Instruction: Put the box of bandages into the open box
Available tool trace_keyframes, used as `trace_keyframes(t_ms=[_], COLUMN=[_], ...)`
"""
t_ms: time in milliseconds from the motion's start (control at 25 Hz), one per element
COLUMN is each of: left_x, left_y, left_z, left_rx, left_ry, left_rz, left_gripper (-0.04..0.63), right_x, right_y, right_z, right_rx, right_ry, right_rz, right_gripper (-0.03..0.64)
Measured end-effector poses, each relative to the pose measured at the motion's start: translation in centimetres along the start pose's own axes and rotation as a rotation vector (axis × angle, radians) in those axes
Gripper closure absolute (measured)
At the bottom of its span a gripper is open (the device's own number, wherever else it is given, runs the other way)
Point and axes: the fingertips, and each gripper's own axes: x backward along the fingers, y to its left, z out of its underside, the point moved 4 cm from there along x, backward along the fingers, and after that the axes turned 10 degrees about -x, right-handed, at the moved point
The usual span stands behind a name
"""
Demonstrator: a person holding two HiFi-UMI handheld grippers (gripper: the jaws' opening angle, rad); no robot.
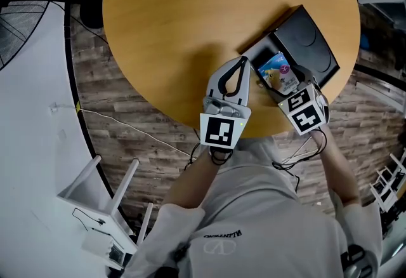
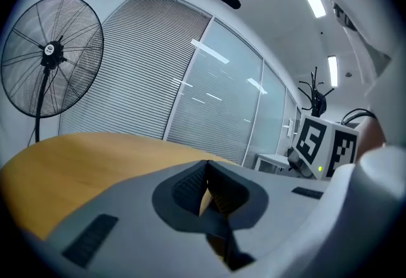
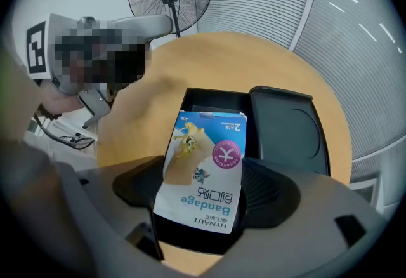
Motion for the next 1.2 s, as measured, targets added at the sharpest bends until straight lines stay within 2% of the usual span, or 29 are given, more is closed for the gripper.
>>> trace_keyframes(t_ms=[360, 1200], left_x=[-0.2, 0.0], left_y=[-0.3, -0.7], left_z=[0.4, 0.7], left_rx=[0.007, 0.019], left_ry=[0.011, 0.008], left_rz=[-0.002, 0.001], left_gripper=[0.588, 0.588], right_x=[-0.7, -1.0], right_y=[-0.3, -0.5], right_z=[0.3, 1.0], right_rx=[0.027, 0.012], right_ry=[0.002, 0.007], right_rz=[0.008, -0.032], right_gripper=[0.231, 0.23])
